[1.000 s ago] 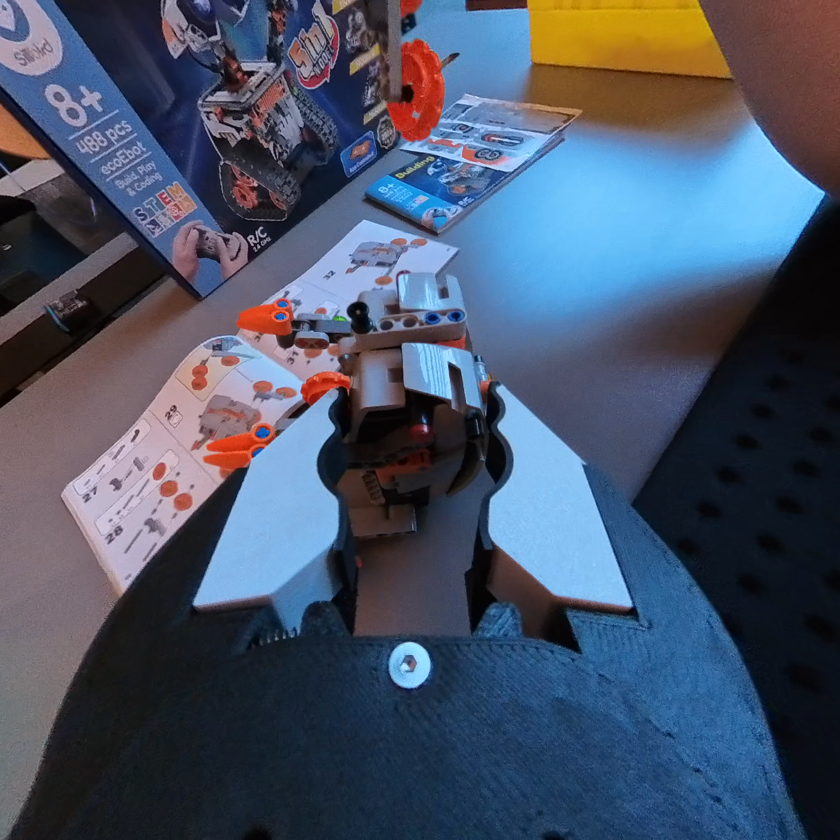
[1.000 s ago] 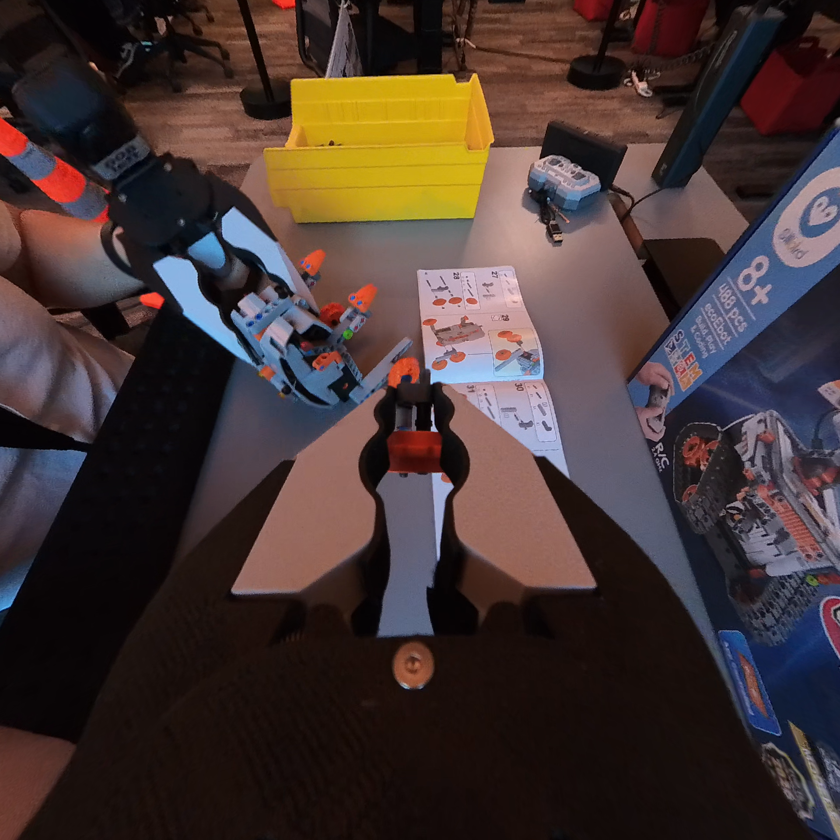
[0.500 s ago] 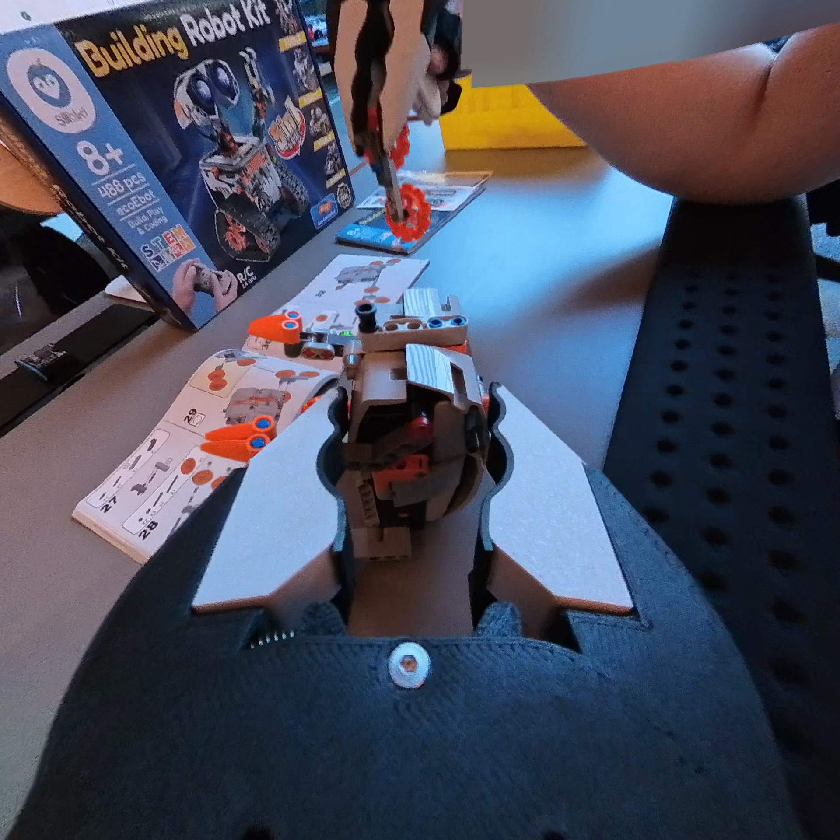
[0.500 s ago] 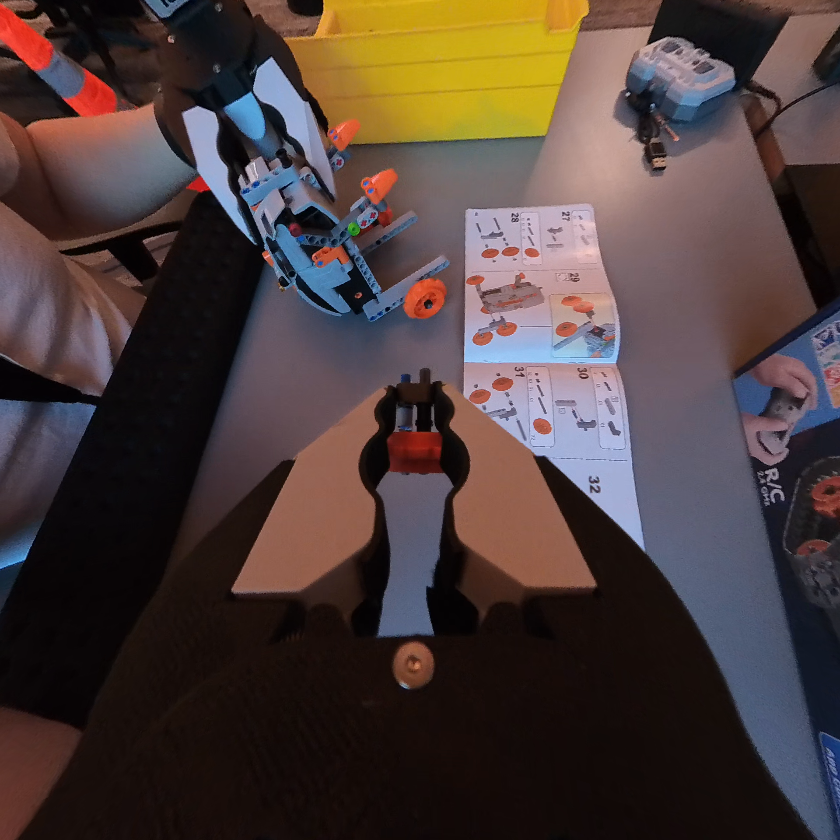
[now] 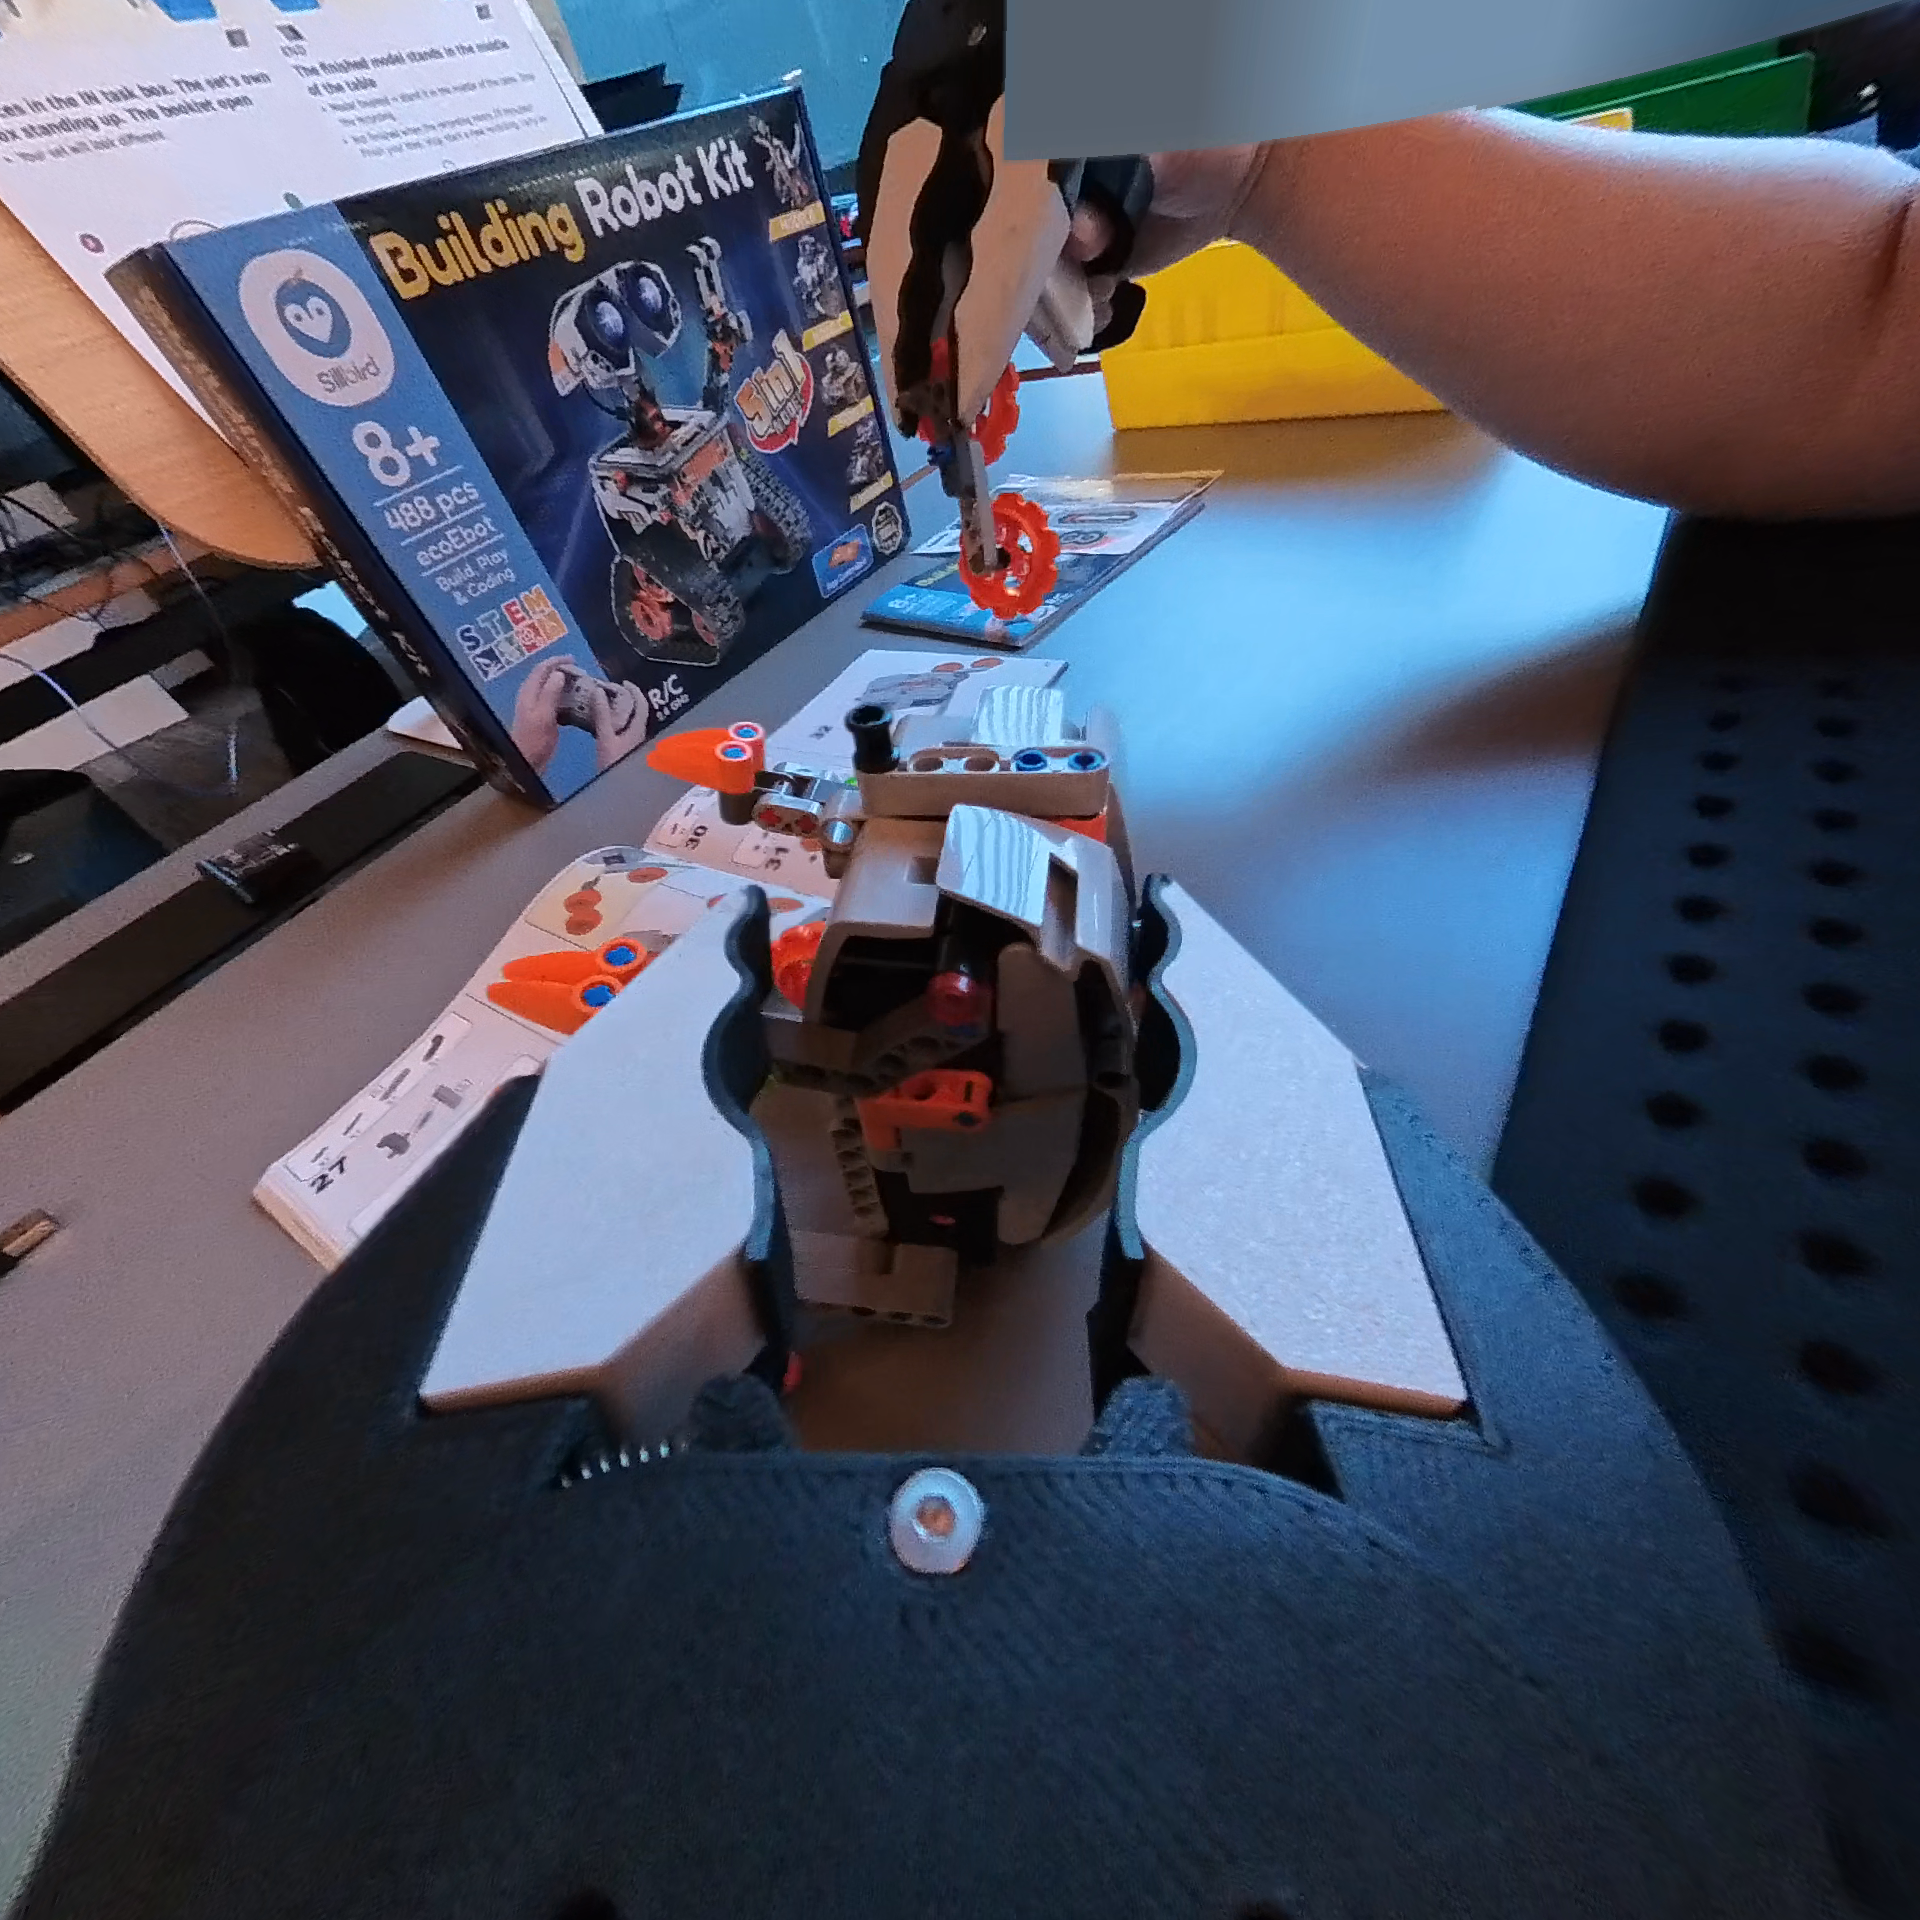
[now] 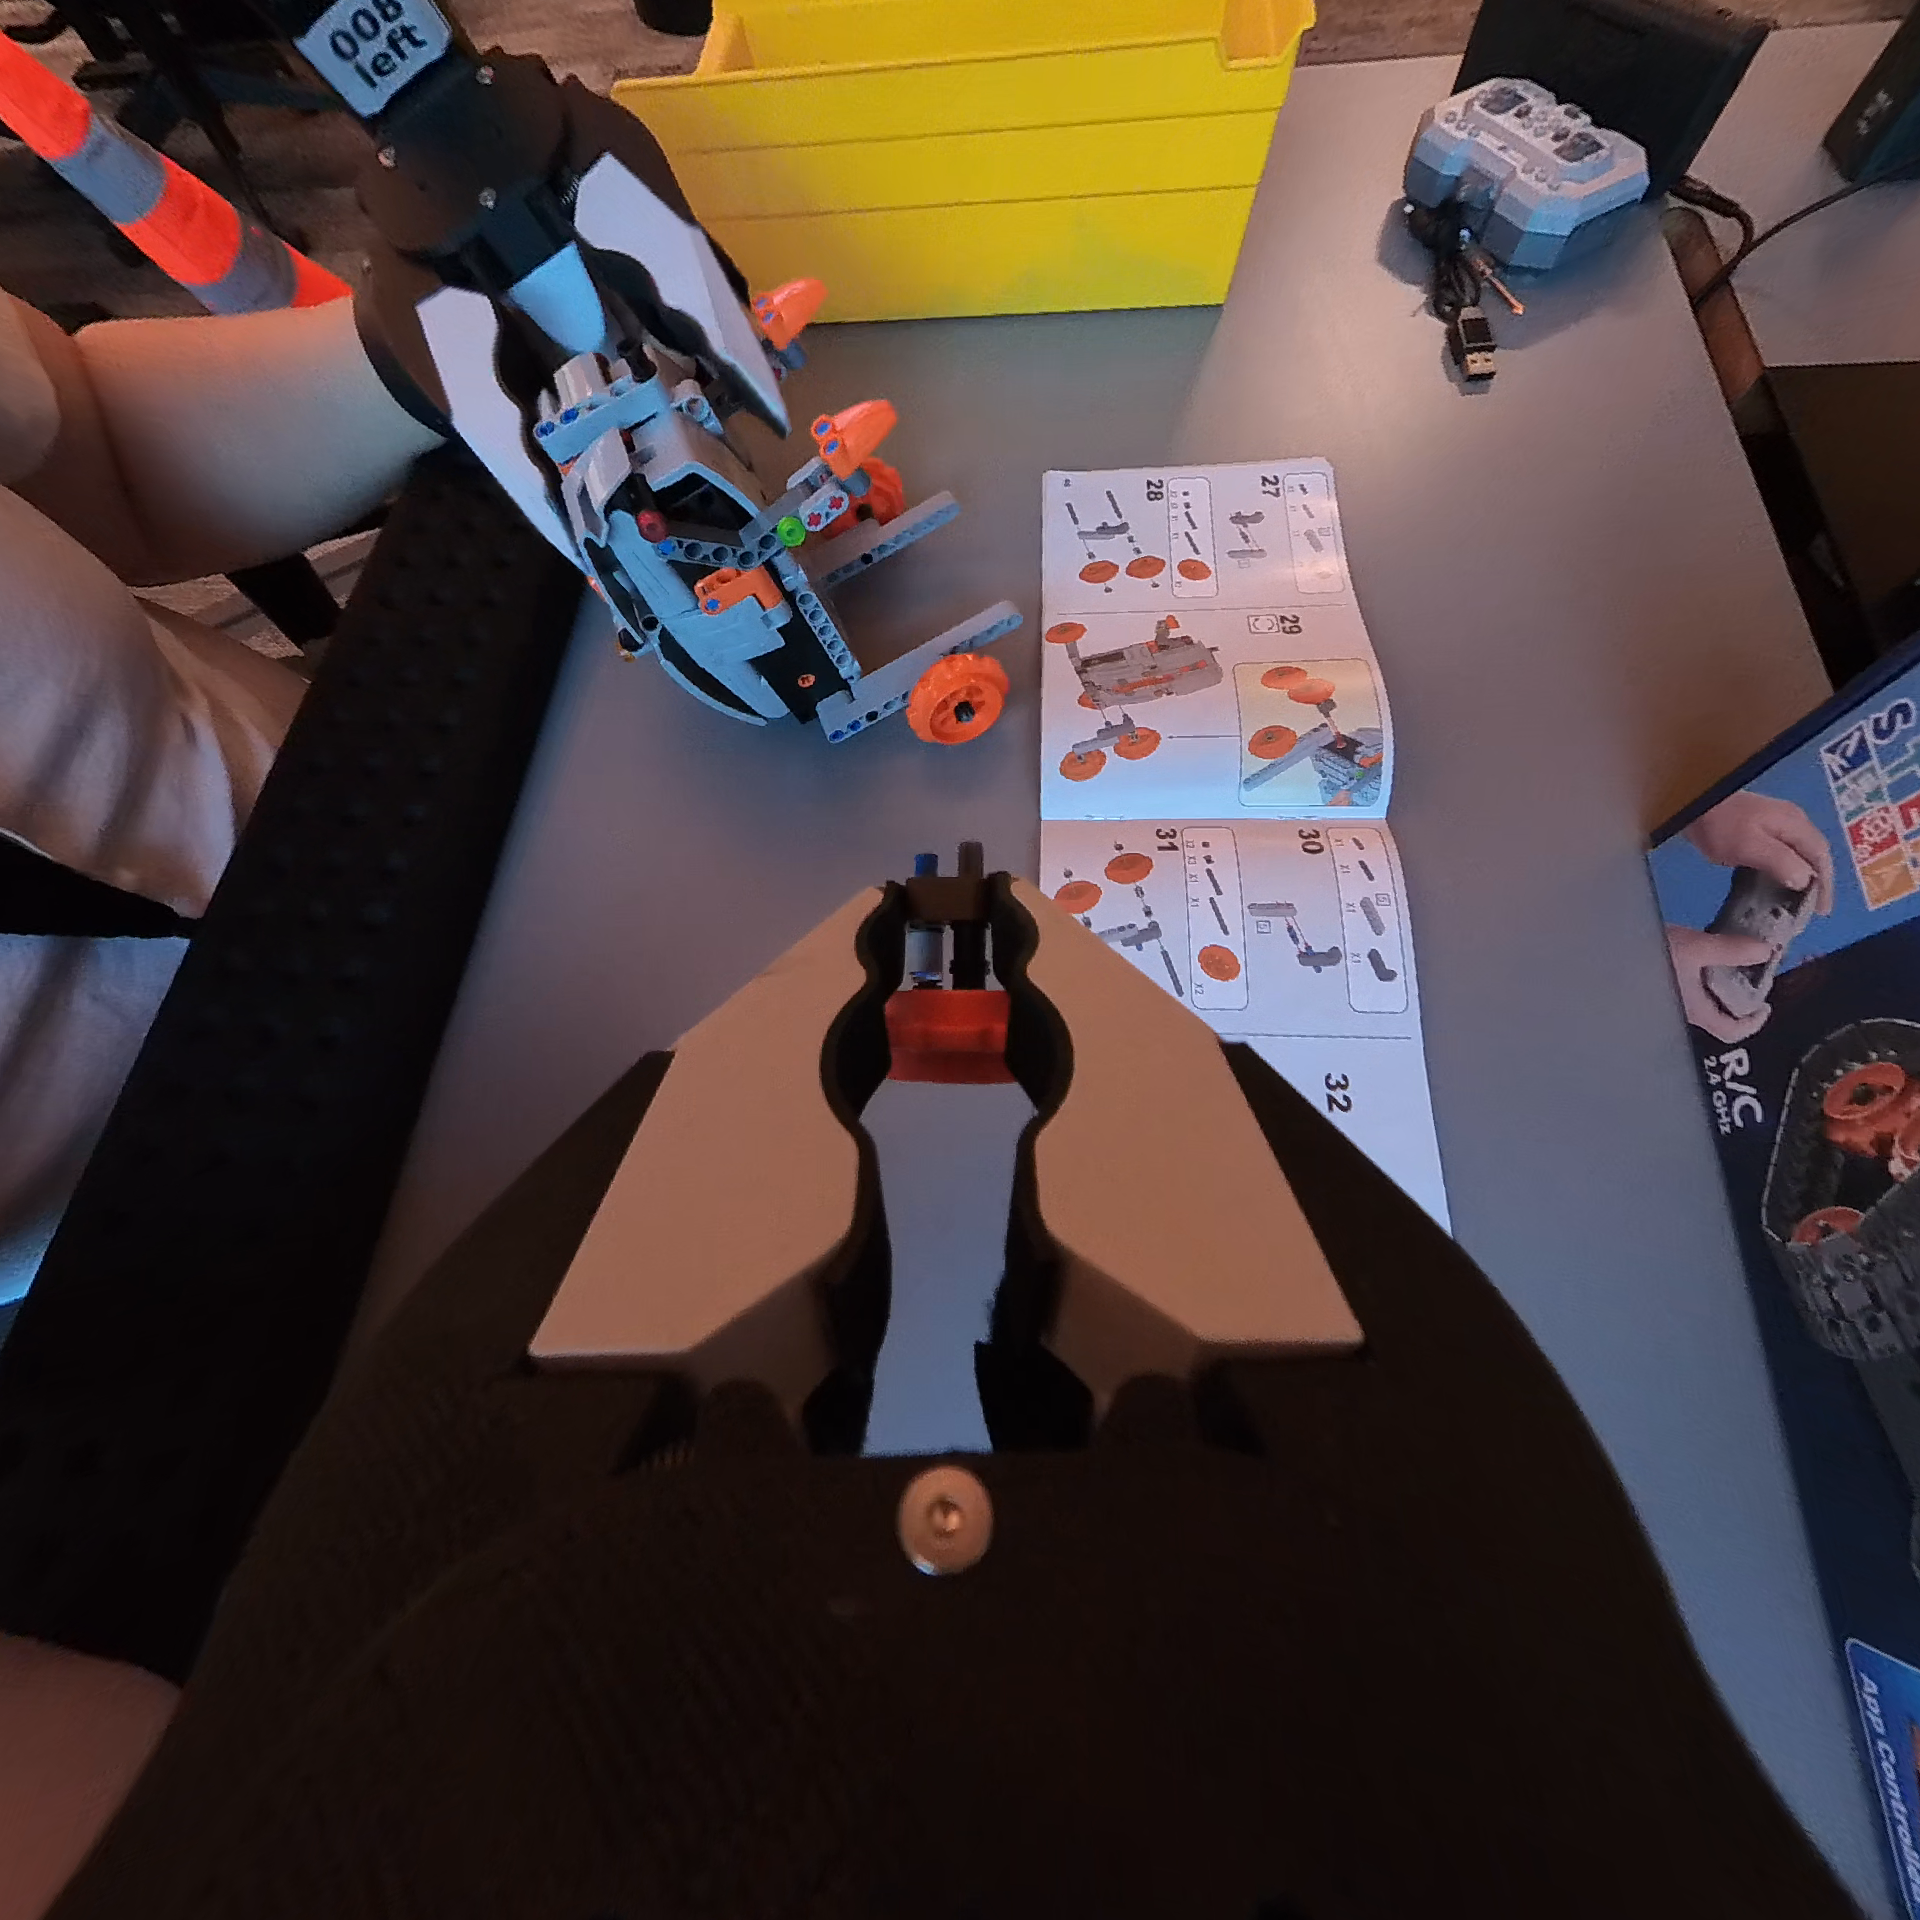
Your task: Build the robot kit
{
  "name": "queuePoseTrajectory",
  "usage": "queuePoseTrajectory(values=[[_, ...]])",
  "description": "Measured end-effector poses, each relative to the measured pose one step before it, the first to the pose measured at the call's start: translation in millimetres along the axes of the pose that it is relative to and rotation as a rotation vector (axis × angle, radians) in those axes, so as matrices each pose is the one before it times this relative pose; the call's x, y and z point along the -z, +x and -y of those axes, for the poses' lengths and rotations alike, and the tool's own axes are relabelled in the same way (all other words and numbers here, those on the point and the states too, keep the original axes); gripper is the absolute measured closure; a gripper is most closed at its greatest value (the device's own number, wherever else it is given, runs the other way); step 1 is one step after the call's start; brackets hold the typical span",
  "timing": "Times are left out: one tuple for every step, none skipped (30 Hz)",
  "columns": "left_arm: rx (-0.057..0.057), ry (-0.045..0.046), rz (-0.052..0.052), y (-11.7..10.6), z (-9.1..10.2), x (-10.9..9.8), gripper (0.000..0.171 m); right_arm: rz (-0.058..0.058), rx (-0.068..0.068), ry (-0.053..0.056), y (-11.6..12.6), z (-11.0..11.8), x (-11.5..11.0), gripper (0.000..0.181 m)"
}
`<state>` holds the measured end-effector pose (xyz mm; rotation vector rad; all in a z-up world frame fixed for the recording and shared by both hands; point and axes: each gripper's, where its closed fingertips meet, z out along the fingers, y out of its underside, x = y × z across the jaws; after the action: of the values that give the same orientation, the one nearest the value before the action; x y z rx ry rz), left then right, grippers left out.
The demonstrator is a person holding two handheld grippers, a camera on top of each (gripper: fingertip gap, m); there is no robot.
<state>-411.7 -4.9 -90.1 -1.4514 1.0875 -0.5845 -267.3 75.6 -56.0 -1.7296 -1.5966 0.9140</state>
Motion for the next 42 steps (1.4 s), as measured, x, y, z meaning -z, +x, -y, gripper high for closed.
queuePoseTrajectory(values=[[-0.0010, 0.00356, -0.0023, -0.64, 0.05, -0.63, 0.101, -0.0048, -0.0005, -0.0072, 0.98, -1.34, -0.35, 0.165], [0.0041, 0.00454, -0.0095, 0.11, -0.03, -0.37, 0.104, -0.0049, -0.0014, -0.0093, 1.05, -1.68, -0.63, 0.165], [0.0072, 0.00333, -0.0085, 0.00, -0.38, -0.08, 0.107, -0.0035, -0.0020, -0.0106, 1.12, -2.09, -0.85, 0.165], [0.0062, 0.00325, -0.0070, 0.02, -0.32, 0.00, 0.110, -0.0033, -0.0023, -0.0103, 1.06, -2.03, -0.88, 0.165], [0.0026, 0.00685, -0.0022, -0.04, 0.33, 0.00, 0.110, -0.0034, -0.0021, -0.0103, 1.09, -2.07, -0.81, 0.165], [-0.0022, 0.00476, 0.0028, 0.20, 0.12, 0.10, 0.110, -0.0045, -0.0015, -0.0114, 1.30, -2.29, -0.30, 0.165], [-0.0024, 0.00682, 0.0055, 0.10, 0.34, 0.08, 0.110, -0.0081, -0.0021, -0.0119, 1.75, -2.44, 0.16, 0.165], [-0.0009, 0.00823, 0.0043, 0.19, 0.27, 0.17, 0.110, -0.0097, -0.0033, -0.0117, 2.02, -2.60, 0.86, 0.165], [-0.0006, 0.00681, 0.0003, 0.42, 0.17, 0.48, 0.110, -0.0099, -0.0038, -0.0098, 2.04, -2.48, 1.64, 0.165], [-0.0001, 0.00556, -0.0028, 0.41, 0.10, 0.59, 0.110, -0.0120, -0.0035, -0.0060, 2.21, -2.12, 2.29, 0.165], [0.0004, 0.00485, -0.0012, 0.11, 0.13, 0.39, 0.110, -0.0150, -0.0046, -0.0019, 2.75, -1.76, 2.99, 0.165], [0.0014, 0.00367, 0.0012, 0.00, 0.19, -0.08, 0.110, -0.0160, -0.0063, -0.0012, 2.97, -1.82, 3.57, 0.165], [0.0019, 0.00018, 0.0029, 0.07, 0.32, -0.11, 0.110, -0.0162, -0.0081, -0.0038, 2.96, -2.31, 3.87, 0.165], [0.0029, -0.00204, 0.0032, 0.02, 0.25, -0.27, 0.110, -0.0209, -0.0079, -0.0066, 3.63, -2.69, 4.48, 0.165], [0.0018, 0.00007, 0.0025, -0.11, 0.17, -0.25, 0.110, -0.0257, -0.0059, -0.0066, 3.97, -2.55, 5.00, 0.165], [-0.0002, 0.00215, 0.0005, 0.05, 0.33, -0.19, 0.110, -0.0227, -0.0038, -0.0033, 3.19, -2.05, 5.52, 0.165], [-0.0001, 0.00174, -0.0001, 0.10, 0.25, -0.07, 0.109, -0.0192, -0.0027, 0.0030, 2.38, -0.81, 5.97, 0.165], [0.0001, 0.00205, 0.0014, -0.07, 0.20, -0.11, 0.109, -0.0217, -0.0031, 0.0077, 2.86, 0.05, 6.64, 0.165], [0.0009, 0.00009, 0.0039, -0.53, 0.02, -0.14, 0.110, -0.0243, -0.0042, 0.0114, 3.39, 0.71, 6.88, 0.165], [0.0008, -0.00224, 0.0018, 0.06, 0.13, -0.41, 0.110, -0.0233, -0.0050, 0.0152, 3.33, 1.41, 6.84, 0.165], [-0.0015, -0.00367, 0.0020, 0.21, 0.05, -0.56, 0.110, -0.0198, -0.0052, 0.0182, 2.85, 1.99, 6.45, 0.165], [-0.0022, -0.00494, 0.0000, 0.45, 0.05, -0.30, 0.110, -0.0171, -0.0046, 0.0185, 2.47, 2.31, 5.79, 0.165], [0.0002, -0.00915, -0.0003, 0.16, -0.33, 0.03, 0.110, -0.0169, -0.0023, 0.0163, 2.32, 2.27, 5.00, 0.165], [0.0039, -0.00561, -0.0018, -0.03, -0.22, 0.03, 0.111, -0.0162, -0.0016, 0.0129, 2.26, 1.93, 4.21, 0.165], [0.0041, -0.00034, -0.0031, 0.13, -0.07, 0.06, 0.111, -0.0130, -0.0010, 0.0107, 1.81, 1.71, 3.34, 0.165], [0.0026, 0.00183, -0.0040, 0.25, 0.07, 0.38, 0.111, -0.0079, 0.0004, 0.0102, 0.98, 1.81, 2.37, 0.166], [0.0023, 0.00167, -0.0048, 0.39, 0.07, 0.31, 0.111, -0.0014, 0.0019, 0.0097, -0.09, 1.76, 1.59, 0.165], [0.0008, 0.00101, -0.0048, 0.77, 0.09, 0.29, 0.111, 0.0022, 0.0024, 0.0081, -0.44, 1.54, 0.83, 0.166], [-0.0013, 0.00127, -0.0032, 0.66, 0.19, 0.18, 0.111, 0.0016, 0.0021, 0.0051, -0.39, 1.24, 0.17, 0.166], [-0.0017, 0.00336, -0.0045, 0.99, 0.29, 0.18, 0.111, 0.0009, 0.0018, 0.0020, -0.26, 0.71, -0.38, 0.166], [-0.0002, 0.00552, -0.0045, 0.89, 0.27, -0.15, 0.111, 0.0017, 0.0019, -0.0004, -0.42, 0.32, -1.01, 0.165], [-0.0014, 0.00631, -0.0013, 0.41, 0.41, -0.30, 0.111, 0.0027, 0.0014, -0.0028, -0.54, -0.08, -1.30, 0.165], [-0.0028, 0.00207, 0.0037, -0.09, 0.15, -0.45, 0.111, 0.0034, 0.0020, -0.0046, -0.71, -0.32, -1.51, 0.165], [-0.0032, -0.00214, 0.0052, -0.19, 0.06, -0.53, 0.111, 0.0026, 0.0024, -0.0059, -0.61, -0.52, -1.55, 0.165], [-0.0021, -0.00023, 0.0050, -0.16, 0.23, -0.72, 0.110, 0.0025, 0.0029, -0.0062, -0.54, -0.46, -1.47, 0.165], [-0.0023, 0.00274, 0.0046, -0.16, 0.59, -0.62, 0.107, 0.0036, 0.0031, -0.0037, -0.87, -0.09, -1.29, 0.165], [-0.0007, 0.00000, 0.0042, -0.31, 0.06, -0.62, 0.104, 0.0039, 0.0022, -0.0006, -0.92, 0.26, -1.05, 0.165], [-0.0004, -0.00397, 0.0045, -0.81, -0.61, -0.27, 0.104, 0.0032, 0.0019, -0.0002, -0.72, 0.59, -0.95, 0.165], [0.0018, -0.00537, 0.0009, -0.40, -0.97, -0.11, 0.107, 0.0018, 0.0019, -0.0005, -0.52, 0.54, -0.92, 0.165], [0.0061, 0.00071, -0.0058, 0.51, -0.14, -0.14, 0.109, 0.0027, 0.0034, -0.0008, -0.82, 0.46, -0.81, 0.165], [0.0029, -0.00002, 0.0022, -0.45, -0.05, -0.19, 0.109, 0.0026, 0.0040, -0.0005, -0.73, 0.38, -0.82, 0.165], [-0.0022, -0.00583, 0.0023, -0.02, -0.22, -0.13, 0.109, 0.0025, 0.0020, -0.0009, -0.55, 0.21, -0.87, 0.165]])
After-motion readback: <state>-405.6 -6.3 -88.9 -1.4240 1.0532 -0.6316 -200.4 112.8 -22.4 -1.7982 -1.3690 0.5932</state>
